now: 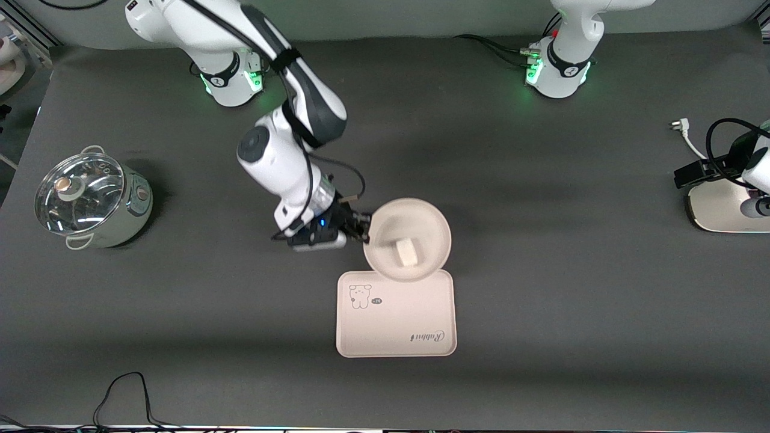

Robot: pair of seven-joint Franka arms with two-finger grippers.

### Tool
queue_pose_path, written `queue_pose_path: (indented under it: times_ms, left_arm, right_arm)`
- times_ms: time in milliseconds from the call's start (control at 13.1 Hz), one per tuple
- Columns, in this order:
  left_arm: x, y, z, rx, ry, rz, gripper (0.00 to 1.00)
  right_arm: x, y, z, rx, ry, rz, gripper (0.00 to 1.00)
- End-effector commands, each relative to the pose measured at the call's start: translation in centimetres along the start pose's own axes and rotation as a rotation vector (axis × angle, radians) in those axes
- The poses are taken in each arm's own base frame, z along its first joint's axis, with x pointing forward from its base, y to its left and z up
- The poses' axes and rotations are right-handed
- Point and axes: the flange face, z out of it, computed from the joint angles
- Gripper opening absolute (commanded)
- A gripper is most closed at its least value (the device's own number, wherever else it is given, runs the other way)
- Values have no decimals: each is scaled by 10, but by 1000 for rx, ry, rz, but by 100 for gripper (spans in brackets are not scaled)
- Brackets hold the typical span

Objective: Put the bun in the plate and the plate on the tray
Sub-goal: 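Lift the plate with the right gripper and carry it over the tray, then lower the plate onto the tray and open the right gripper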

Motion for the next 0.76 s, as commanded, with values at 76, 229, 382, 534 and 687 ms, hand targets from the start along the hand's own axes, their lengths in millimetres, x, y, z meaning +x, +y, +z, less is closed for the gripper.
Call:
queue_pose_path:
  times_ms: [76,229,382,534,687]
  left_arm:
    - [-1,3,3,3,-11,-6,100]
    - [0,4,2,2,-9,-2,100]
    - [0,4,2,0,-9,-2,100]
    - [0,3,3,0,-9,-4,100]
    - [0,3,3,0,-11,-4,100]
  right_arm:
    - [78,1,28,-8,21,-36,0]
    - [96,14,42,-16,39,-28,0]
    - [95,19,56,-24,30,-23,0]
    - [87,36,88,-47,3,-9,0]
    - [81,53,115,-62,3,3,0]
